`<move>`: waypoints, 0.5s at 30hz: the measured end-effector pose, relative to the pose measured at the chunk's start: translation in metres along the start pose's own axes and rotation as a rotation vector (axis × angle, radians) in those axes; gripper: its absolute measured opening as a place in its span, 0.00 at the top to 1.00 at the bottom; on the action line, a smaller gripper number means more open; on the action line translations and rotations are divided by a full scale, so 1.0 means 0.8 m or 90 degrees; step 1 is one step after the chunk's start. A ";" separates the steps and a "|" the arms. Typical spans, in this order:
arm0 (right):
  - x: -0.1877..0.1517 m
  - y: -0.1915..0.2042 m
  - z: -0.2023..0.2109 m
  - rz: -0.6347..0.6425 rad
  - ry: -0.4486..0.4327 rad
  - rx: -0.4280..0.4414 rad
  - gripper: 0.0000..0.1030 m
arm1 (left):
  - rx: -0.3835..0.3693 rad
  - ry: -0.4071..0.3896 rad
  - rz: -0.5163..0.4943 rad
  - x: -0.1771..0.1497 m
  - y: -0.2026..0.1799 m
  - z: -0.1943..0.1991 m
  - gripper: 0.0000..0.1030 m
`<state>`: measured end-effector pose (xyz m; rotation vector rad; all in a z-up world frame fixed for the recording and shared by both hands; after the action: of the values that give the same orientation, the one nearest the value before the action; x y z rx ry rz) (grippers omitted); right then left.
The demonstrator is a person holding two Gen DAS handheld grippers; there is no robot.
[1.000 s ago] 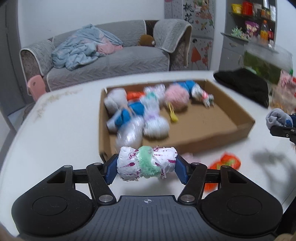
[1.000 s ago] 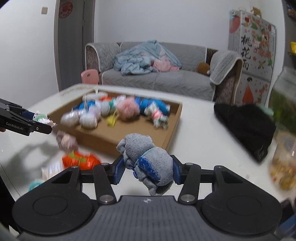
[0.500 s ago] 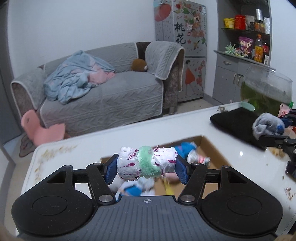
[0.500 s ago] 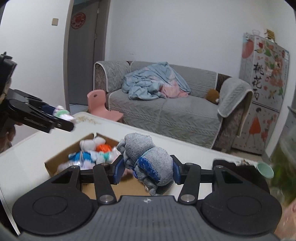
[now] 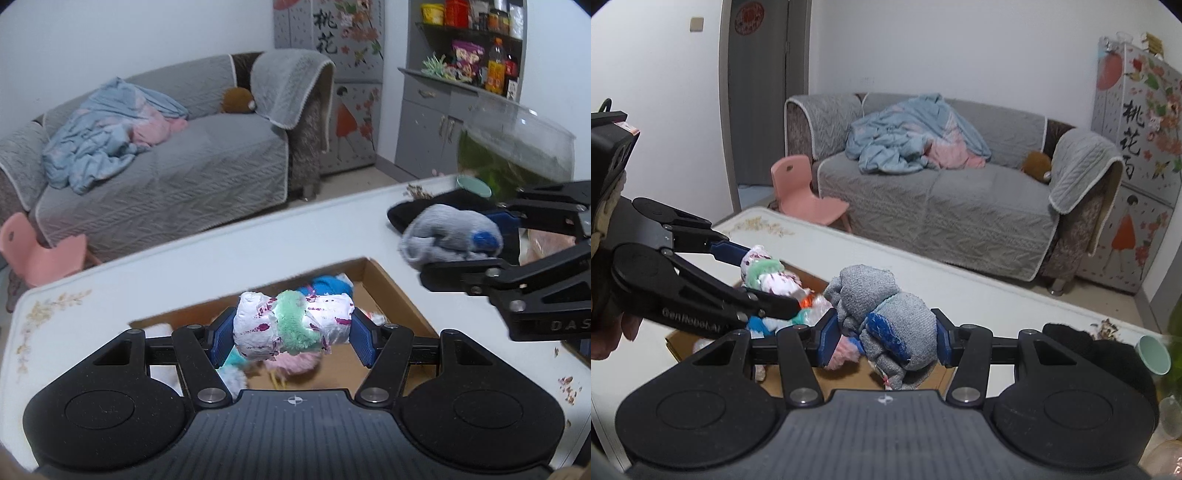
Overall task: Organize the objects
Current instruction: 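Carry both held bundles into the box and open both grippers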
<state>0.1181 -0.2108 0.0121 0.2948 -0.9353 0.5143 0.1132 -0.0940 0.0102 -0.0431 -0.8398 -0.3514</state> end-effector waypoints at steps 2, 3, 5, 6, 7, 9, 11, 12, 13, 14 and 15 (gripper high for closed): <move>-0.005 -0.001 -0.007 -0.003 0.011 0.002 0.54 | -0.004 0.008 -0.008 -0.008 -0.004 -0.010 0.34; -0.009 -0.002 -0.010 -0.005 0.016 0.004 0.54 | -0.003 0.013 -0.012 -0.013 -0.006 -0.015 0.34; -0.013 -0.004 -0.016 -0.008 0.026 0.005 0.54 | -0.003 0.022 -0.016 -0.021 -0.008 -0.026 0.34; -0.016 -0.005 -0.019 -0.010 0.031 0.007 0.54 | -0.004 0.028 -0.013 -0.025 -0.008 -0.030 0.34; -0.017 -0.005 -0.022 -0.011 0.034 0.007 0.54 | -0.006 0.033 -0.010 -0.028 -0.008 -0.035 0.34; -0.020 -0.003 -0.024 -0.012 0.042 0.010 0.54 | -0.005 0.042 -0.010 -0.036 -0.007 -0.042 0.34; -0.023 -0.001 -0.027 -0.012 0.049 0.013 0.54 | -0.004 0.052 -0.004 -0.042 -0.007 -0.048 0.34; -0.024 0.000 -0.029 -0.013 0.052 0.015 0.54 | -0.005 0.056 -0.002 -0.043 -0.006 -0.052 0.34; -0.026 0.001 -0.030 -0.013 0.055 0.017 0.54 | -0.004 0.058 -0.002 -0.046 -0.007 -0.054 0.34; -0.027 0.003 -0.033 -0.014 0.058 0.019 0.54 | -0.003 0.061 -0.003 -0.048 -0.007 -0.057 0.34; -0.028 0.003 -0.035 -0.013 0.061 0.021 0.53 | -0.001 0.064 -0.002 -0.050 -0.008 -0.060 0.34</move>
<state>0.1249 -0.2023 -0.0222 0.3067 -0.8312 0.5205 0.1213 -0.0972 -0.0520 -0.0255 -0.7395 -0.3553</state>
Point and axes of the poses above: each gripper's, at about its wrist camera, not at the fingertips, and z roughly against the way its jaws point, y to its left, x to its top, the point moved 6 cm from there along -z, roughly the way its jaws point, and after that the axes turned 5 degrees about x, right-handed, at the moved point
